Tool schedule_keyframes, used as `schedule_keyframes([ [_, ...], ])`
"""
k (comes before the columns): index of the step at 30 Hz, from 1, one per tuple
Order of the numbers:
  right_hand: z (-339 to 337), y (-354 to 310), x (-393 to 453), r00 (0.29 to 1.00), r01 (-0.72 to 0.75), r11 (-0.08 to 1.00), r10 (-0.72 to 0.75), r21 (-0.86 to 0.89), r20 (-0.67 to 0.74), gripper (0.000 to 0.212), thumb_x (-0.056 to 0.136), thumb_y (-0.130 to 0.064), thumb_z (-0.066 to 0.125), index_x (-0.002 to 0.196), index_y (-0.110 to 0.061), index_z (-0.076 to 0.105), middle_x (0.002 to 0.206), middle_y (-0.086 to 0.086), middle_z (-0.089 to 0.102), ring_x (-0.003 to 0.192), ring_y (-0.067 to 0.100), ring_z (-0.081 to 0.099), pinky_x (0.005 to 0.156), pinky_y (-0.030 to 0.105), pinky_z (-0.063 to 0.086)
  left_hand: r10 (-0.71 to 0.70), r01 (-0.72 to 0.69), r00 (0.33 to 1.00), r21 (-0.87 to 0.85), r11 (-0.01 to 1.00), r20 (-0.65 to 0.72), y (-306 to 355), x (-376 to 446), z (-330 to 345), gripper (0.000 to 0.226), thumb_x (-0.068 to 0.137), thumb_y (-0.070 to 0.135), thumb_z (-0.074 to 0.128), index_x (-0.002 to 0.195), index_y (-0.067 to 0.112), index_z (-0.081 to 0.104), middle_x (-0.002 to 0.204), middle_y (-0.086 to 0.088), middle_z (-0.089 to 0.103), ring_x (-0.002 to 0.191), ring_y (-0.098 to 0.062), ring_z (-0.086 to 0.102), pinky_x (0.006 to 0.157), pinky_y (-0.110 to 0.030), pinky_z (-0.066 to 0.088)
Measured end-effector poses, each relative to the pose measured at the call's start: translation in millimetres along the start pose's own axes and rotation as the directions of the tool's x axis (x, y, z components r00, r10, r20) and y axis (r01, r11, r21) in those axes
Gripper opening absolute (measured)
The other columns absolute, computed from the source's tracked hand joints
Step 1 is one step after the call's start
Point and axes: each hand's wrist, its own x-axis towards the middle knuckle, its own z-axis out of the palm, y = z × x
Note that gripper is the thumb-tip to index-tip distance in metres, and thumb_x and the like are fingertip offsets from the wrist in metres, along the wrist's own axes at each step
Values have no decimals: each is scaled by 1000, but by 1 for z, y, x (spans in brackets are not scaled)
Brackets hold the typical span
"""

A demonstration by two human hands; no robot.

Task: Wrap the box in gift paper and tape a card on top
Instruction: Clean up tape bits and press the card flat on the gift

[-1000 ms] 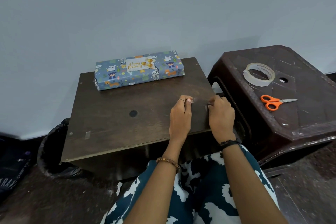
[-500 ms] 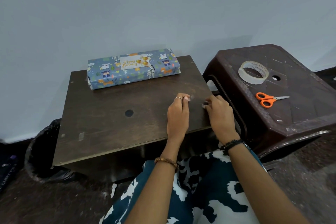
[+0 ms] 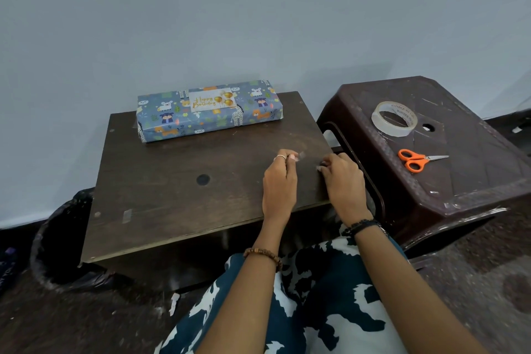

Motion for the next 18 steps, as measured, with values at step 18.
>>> schedule_keyframes([
  [18, 3, 7, -3, 997, 71, 997, -71, 35, 16, 25, 93, -18, 54, 114, -6, 61, 105, 8, 55, 91, 26, 60, 78, 41, 51, -1, 1, 1000, 5, 1000, 4, 0, 0, -1, 24, 100, 20, 38, 94, 14, 61, 79, -12, 63, 54, -12, 44, 54, -31, 37],
])
